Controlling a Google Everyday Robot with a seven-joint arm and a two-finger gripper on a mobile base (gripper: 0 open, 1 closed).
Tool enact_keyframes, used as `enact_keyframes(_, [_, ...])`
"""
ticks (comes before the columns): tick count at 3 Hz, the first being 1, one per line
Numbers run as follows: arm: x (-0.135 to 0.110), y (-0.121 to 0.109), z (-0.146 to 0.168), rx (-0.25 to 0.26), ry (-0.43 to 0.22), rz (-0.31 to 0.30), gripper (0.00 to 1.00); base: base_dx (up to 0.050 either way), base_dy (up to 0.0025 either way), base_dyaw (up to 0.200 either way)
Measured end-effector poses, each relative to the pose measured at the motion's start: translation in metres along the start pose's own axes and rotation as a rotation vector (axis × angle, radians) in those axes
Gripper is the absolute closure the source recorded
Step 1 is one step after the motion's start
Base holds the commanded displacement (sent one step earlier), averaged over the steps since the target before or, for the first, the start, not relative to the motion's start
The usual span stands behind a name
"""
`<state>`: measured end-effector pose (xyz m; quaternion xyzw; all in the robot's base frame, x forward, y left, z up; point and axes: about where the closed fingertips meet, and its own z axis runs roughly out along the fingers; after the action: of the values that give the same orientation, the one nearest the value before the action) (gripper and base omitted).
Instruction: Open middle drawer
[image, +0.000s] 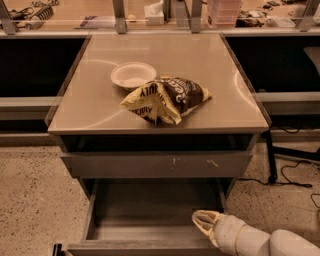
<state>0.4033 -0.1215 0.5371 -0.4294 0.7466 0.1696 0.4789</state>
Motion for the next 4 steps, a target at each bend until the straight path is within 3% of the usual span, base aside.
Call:
enact_keyframes(1, [-0.0005,-0.0040,-0.0083,0.028,-0.004,0.006,0.82,0.000,0.00000,0.000])
enact_keyframes(4, [-0.0006,-0.0027,-0.0060,0.020,-0.003,0.005,0.13,0.000,0.00000,0.000])
